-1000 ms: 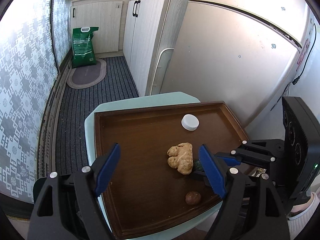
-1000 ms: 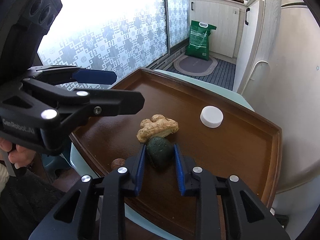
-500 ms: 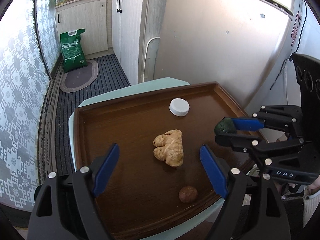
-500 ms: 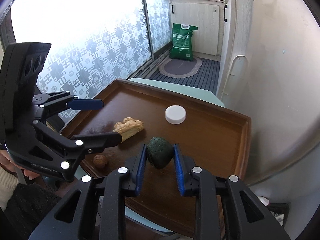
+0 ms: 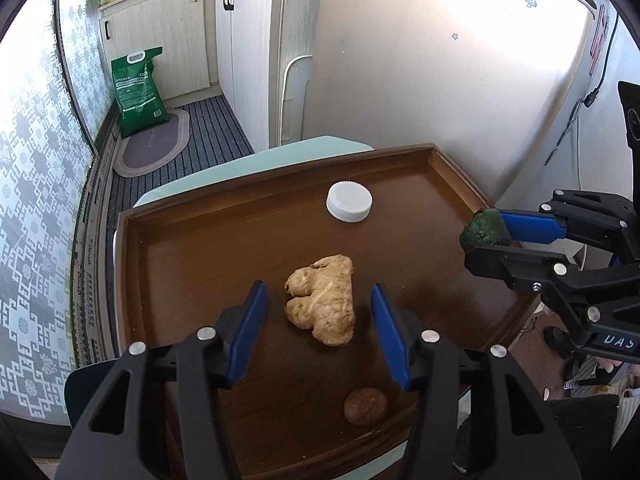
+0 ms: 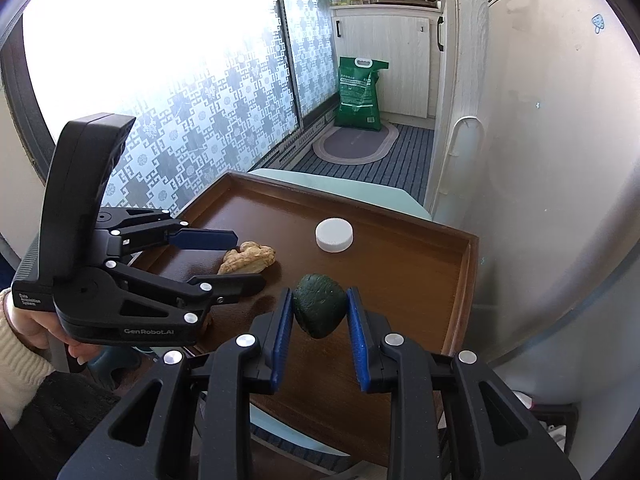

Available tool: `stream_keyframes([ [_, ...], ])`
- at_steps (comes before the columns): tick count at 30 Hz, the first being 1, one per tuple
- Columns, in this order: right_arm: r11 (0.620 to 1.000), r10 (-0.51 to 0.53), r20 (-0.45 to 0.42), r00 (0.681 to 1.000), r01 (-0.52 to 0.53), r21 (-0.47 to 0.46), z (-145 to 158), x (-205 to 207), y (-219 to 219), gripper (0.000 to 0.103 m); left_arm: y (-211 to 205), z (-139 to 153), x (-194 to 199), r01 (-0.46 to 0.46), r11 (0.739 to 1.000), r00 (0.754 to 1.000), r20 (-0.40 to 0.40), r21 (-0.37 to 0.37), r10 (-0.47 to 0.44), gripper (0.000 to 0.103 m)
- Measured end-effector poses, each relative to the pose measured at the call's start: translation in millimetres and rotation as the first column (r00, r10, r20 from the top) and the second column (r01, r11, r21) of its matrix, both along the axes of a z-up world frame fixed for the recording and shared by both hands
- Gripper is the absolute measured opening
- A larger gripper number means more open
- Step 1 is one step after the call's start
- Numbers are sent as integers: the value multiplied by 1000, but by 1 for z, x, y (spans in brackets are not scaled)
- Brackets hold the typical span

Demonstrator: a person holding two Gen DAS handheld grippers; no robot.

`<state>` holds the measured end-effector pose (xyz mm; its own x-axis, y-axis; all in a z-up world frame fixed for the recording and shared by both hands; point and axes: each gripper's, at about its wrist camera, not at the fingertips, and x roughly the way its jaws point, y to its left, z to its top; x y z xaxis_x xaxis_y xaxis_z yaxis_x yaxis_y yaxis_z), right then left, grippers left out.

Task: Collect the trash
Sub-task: 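Grasp the dark green round item with the right gripper while the left gripper grasps the ginger root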

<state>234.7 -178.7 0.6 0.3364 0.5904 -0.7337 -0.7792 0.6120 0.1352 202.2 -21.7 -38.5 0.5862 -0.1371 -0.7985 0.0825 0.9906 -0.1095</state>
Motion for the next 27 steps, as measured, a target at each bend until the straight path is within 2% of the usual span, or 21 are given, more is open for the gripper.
stream_keyframes([
  [10, 1000, -2, 6, 1000, 2, 14, 7, 0, -3, 27, 2, 0, 2, -12, 1000, 1000, 0, 6, 12, 35],
  [19, 1000, 0, 4, 1000, 0, 19, 14, -2, 5, 27, 7, 3, -3, -23, 1000, 1000, 14, -11, 23, 33],
  [27, 1000, 27, 3, 1000, -27, 15, 17, -6, 27, 27, 27, 19, -20, -52, 998, 997, 54, -41, 54, 33],
])
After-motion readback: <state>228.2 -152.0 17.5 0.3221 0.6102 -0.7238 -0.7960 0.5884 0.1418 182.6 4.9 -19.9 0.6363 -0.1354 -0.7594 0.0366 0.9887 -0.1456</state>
